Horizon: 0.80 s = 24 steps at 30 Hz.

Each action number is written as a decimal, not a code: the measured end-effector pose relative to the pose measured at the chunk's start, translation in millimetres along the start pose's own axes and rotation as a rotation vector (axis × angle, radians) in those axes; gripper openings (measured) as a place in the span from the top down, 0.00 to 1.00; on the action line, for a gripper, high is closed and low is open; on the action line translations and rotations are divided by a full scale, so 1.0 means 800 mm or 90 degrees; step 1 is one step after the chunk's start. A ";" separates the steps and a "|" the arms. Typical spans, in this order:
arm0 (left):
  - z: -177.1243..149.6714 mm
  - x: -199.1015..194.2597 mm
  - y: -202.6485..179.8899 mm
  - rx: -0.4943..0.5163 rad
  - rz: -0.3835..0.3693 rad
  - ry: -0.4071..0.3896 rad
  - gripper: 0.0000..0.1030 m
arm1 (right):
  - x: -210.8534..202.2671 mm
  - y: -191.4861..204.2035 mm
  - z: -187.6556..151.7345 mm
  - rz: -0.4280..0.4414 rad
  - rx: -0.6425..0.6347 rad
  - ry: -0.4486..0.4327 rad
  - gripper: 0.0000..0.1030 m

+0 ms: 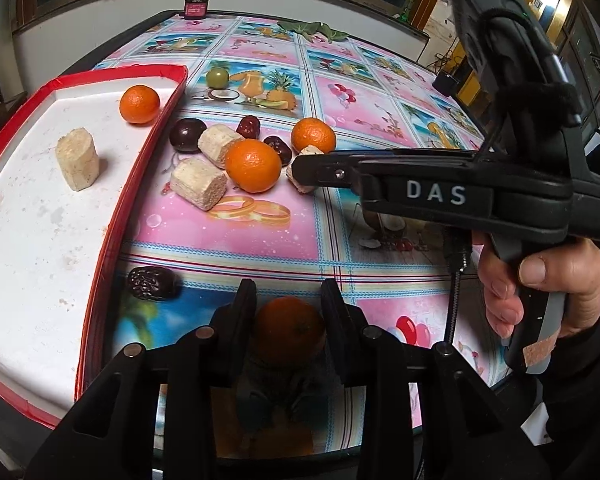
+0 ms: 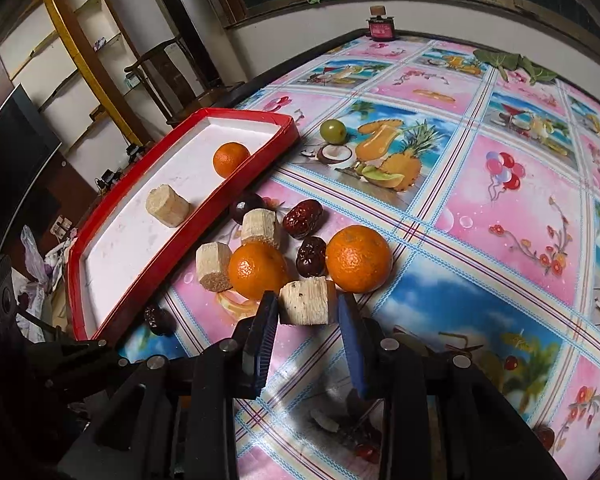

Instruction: Organize fruits

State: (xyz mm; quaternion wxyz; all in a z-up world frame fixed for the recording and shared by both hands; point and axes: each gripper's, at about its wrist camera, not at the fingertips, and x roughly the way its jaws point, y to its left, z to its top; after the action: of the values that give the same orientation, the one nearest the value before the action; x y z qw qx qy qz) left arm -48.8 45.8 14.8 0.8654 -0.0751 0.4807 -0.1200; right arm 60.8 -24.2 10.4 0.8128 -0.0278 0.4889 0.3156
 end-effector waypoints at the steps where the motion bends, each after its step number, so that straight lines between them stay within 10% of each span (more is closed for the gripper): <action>1: 0.000 -0.001 0.000 -0.001 -0.002 -0.001 0.70 | -0.003 0.000 -0.001 0.002 0.003 -0.005 0.70; 24: 0.021 -0.044 0.016 -0.015 0.002 -0.061 0.70 | -0.054 0.026 0.005 0.024 -0.020 -0.068 0.70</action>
State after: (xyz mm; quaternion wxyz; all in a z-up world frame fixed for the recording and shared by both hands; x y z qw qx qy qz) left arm -51.0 68.3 49.1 0.8864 -0.0904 0.4406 -0.1094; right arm 38.7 -27.5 52.7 0.8311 -0.0145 0.4400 0.3398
